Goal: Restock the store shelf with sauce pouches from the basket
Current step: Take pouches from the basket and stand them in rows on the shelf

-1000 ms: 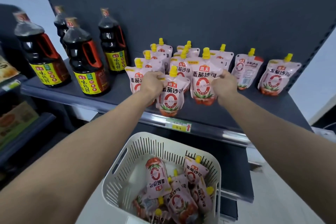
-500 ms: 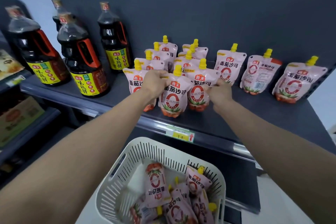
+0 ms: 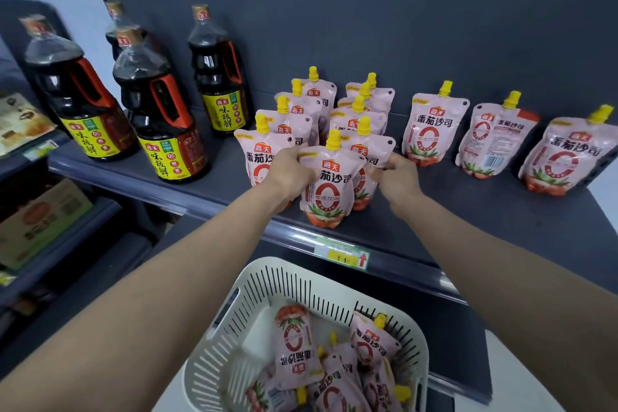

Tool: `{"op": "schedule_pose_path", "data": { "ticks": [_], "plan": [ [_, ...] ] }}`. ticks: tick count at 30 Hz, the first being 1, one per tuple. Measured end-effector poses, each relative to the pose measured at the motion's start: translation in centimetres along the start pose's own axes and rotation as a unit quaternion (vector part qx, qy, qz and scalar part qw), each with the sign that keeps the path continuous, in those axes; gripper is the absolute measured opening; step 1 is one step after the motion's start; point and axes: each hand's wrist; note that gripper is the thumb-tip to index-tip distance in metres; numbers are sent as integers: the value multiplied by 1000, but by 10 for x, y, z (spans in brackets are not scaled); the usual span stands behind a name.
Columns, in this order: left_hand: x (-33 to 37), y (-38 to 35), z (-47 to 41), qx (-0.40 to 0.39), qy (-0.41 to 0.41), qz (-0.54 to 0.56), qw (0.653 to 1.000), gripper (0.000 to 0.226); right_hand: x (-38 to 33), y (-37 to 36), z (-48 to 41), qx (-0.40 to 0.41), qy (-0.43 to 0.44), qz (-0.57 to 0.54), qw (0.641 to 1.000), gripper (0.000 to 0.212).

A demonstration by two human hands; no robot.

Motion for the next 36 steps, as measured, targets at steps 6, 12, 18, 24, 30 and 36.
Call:
{"op": "schedule_pose_path", "data": {
  "ticks": [6, 12, 18, 24, 30, 36],
  "plan": [
    [-1, -2, 2, -5, 22, 28, 999, 42, 7, 7, 0, -35, 2, 64, 997, 27],
    [-3, -2, -4, -6, 42, 13, 999, 40, 9, 5, -10, -38, -13, 82, 996, 24],
    [-2, -2, -7, -8, 51, 5, 999, 37, 3, -5, -15, -41, -1, 114, 993, 23],
    [-1, -2, -6, -15, 54, 7, 998, 38, -3, -11, -15, -53, 11, 168, 984, 27],
    [1, -3, -4, -9, 42, -9, 999, 35, -8, -5, -12, -50, 26, 192, 980, 27],
    [3, -3, -1, -12, 30, -1, 999, 38, -9, -3, -6, -72, 44, 221, 972, 29]
  ]
}}
Point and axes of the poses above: each hand's wrist, its own z-axis away from the middle knuckle, its own y-axis out of the back of the hand, x = y × z, and after that the axes turned 2 degrees about y, right-handed
